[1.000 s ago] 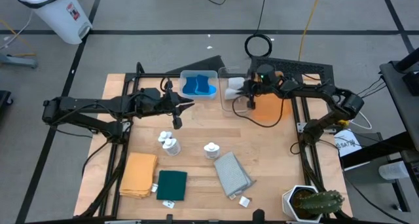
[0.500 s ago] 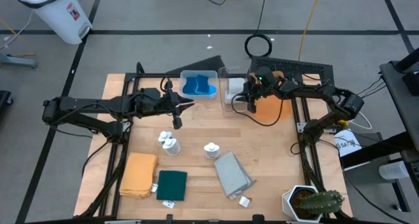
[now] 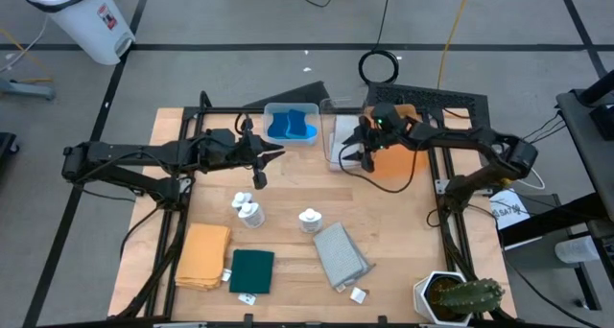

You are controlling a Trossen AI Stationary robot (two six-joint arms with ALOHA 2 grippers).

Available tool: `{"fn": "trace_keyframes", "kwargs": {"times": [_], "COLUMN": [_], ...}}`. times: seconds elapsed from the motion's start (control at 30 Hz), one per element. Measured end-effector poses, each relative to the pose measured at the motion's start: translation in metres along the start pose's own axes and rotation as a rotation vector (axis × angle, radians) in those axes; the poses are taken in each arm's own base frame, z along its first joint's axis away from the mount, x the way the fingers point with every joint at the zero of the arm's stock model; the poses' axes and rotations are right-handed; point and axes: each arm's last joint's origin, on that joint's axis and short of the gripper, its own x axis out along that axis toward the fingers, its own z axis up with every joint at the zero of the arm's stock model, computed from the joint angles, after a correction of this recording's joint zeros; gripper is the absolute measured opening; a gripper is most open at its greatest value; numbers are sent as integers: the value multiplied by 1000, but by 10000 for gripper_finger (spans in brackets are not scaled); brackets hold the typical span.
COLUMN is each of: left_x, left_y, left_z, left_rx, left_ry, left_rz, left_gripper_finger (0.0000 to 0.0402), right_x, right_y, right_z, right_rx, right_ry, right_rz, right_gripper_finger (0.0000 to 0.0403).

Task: Pick & Place Kitchen Items
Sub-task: Put the gray towel into the transparent bin

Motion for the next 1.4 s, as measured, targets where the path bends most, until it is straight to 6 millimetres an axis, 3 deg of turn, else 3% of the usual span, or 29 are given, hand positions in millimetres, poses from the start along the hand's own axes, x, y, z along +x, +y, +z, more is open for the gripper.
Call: {"fn": "trace_keyframes", "kwargs": {"times": [0.43, 0.9, 1.07, 1.23, 1.4], "left_x": [0, 0, 0, -30, -67], "left_y": [0, 0, -4, -6, -7], "left_z": [0, 0, -2, 0, -29], "left_rx": [-5, -124, -151, -170, -211], "left_ry": [0, 0, 17, -42, -116], "left_rz": [0, -5, -142, -200, -180], "left_gripper_finger": [63, 62, 63, 62, 63], "right_x": [-33, -18, -16, -16, -15], "right_y": [40, 121, 148, 165, 174], "right_z": [42, 58, 58, 53, 49], "right_rx": [4, -115, -157, -171, -109], "right_ry": [-174, -184, -164, -113, -51], "right_rz": [50, 345, 443, 504, 535], "right_gripper_finger": [234, 229, 228, 224, 219]}}
